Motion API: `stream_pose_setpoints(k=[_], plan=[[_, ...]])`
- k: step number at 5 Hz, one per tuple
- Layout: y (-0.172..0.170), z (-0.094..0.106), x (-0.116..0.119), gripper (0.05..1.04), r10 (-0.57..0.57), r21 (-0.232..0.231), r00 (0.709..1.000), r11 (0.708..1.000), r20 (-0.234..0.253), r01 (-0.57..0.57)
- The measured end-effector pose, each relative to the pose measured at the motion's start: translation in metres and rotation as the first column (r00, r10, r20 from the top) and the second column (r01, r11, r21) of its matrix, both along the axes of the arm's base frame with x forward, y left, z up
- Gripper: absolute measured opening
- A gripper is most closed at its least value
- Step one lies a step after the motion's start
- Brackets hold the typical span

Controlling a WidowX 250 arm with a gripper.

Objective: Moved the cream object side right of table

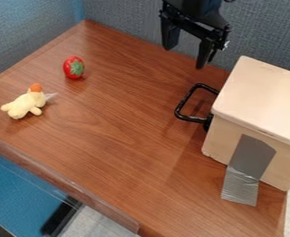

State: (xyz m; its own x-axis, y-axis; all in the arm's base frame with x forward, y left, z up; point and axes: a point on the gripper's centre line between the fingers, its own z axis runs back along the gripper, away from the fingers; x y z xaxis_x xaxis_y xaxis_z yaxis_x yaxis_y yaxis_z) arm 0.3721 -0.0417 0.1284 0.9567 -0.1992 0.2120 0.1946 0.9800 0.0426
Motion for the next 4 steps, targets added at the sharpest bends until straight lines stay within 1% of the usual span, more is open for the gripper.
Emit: stream_pose_setpoints(k=[1,2,3,4], plan=[[0.000,-0.013,-0.002,1.000,-0.001,0.005,0.999,1.000,-0.037,0.002],[0.037,-0.036,-0.019,1.000,0.078,0.038,0.992,0.997,-0.103,-0.074],[0.087,-0.055,-0.036,1.000,0.215,0.041,0.967,0.977,-0.139,-0.211],[0.128,-0.072,-0.056,1.000,0.228,0.001,0.968,0.973,-0.109,-0.229]])
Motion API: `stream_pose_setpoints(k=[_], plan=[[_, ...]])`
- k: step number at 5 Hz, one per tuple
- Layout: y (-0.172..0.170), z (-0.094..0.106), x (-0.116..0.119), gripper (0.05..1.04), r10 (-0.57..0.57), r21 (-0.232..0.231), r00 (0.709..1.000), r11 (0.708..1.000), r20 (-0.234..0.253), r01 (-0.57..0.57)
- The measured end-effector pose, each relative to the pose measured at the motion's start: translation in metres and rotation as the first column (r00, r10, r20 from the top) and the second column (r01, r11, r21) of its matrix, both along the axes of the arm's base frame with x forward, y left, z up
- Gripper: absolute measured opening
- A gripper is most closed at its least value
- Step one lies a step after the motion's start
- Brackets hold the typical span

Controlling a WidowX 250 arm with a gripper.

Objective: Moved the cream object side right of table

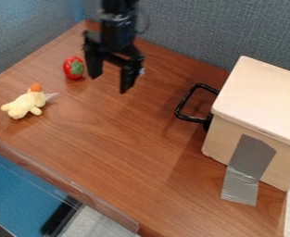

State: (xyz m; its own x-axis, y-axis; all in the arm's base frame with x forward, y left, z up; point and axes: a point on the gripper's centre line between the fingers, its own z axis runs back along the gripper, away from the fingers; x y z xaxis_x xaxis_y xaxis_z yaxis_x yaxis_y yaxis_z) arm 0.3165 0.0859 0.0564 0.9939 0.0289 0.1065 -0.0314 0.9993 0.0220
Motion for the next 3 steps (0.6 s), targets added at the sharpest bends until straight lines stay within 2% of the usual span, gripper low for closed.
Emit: stream_pose_setpoints(k=[1,2,3], plan=[[0.058,-0.017,-0.028,1.000,0.016,-0.019,0.997,1.000,0.069,-0.015],[0.088,-0.025,-0.042,1.000,-0.015,-0.014,0.996,1.000,0.091,0.016],[0.107,-0.030,-0.056,1.000,-0.029,0.013,0.998,1.000,0.058,0.028]])
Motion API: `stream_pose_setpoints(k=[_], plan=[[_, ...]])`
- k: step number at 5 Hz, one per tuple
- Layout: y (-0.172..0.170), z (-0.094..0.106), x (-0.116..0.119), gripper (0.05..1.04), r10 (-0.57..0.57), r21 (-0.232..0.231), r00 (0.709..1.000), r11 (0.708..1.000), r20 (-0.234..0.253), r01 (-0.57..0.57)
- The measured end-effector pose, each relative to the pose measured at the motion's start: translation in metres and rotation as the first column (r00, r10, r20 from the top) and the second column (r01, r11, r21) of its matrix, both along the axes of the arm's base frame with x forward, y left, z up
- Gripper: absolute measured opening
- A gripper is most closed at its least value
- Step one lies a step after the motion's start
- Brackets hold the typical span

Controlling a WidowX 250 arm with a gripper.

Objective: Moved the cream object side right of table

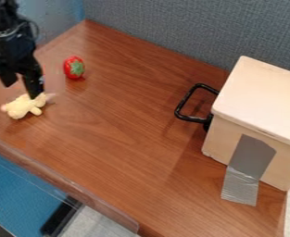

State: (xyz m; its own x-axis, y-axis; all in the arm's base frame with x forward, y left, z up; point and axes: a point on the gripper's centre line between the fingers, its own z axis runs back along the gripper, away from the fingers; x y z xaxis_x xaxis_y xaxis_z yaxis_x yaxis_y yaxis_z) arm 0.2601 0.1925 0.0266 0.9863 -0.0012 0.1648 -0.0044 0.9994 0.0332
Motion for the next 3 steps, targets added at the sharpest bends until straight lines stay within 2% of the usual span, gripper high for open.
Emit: stream_pose_setpoints(k=[1,2,3], plan=[[-0.004,-0.018,-0.001,1.000,0.030,-0.001,0.998,1.000,-0.060,-0.030],[-0.014,-0.033,0.012,0.945,0.014,0.007,0.990,1.000,-0.140,-0.013],[-0.015,-0.031,0.020,0.655,0.008,0.028,0.989,1.000,-0.147,-0.004]])
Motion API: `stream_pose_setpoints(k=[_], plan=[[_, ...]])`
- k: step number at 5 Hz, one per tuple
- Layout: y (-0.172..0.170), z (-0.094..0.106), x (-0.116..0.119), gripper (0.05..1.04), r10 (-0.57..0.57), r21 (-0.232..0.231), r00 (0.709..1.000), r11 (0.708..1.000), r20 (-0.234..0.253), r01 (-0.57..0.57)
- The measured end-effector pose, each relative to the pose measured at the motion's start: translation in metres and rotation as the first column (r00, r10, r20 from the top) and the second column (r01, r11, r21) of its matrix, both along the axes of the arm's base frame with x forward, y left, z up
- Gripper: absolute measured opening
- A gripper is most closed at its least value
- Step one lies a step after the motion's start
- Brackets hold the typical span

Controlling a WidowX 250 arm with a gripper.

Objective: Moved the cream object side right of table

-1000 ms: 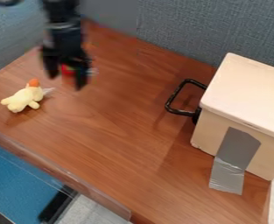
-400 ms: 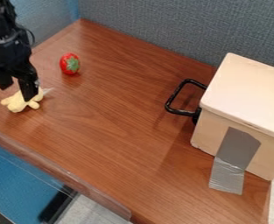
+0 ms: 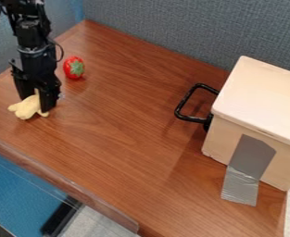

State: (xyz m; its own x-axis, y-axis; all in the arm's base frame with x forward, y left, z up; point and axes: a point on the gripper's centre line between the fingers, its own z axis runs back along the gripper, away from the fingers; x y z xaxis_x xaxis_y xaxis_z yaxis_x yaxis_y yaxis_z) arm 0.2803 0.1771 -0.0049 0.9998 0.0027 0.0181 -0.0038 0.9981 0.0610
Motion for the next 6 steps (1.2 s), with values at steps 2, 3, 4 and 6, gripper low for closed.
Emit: stream_pose_setpoints(k=[2,3,4,6], plan=[[-0.009,0.001,0.001,0.265,0.003,0.004,0.999,1.000,-0.034,-0.003],[-0.042,0.026,0.010,0.219,0.007,-0.012,1.000,1.000,0.026,-0.007],[-0.091,0.048,0.020,0.209,-0.026,-0.026,0.993,0.999,0.117,0.029],[-0.178,0.041,0.039,0.201,-0.183,-0.031,0.976,0.982,0.117,0.188]])
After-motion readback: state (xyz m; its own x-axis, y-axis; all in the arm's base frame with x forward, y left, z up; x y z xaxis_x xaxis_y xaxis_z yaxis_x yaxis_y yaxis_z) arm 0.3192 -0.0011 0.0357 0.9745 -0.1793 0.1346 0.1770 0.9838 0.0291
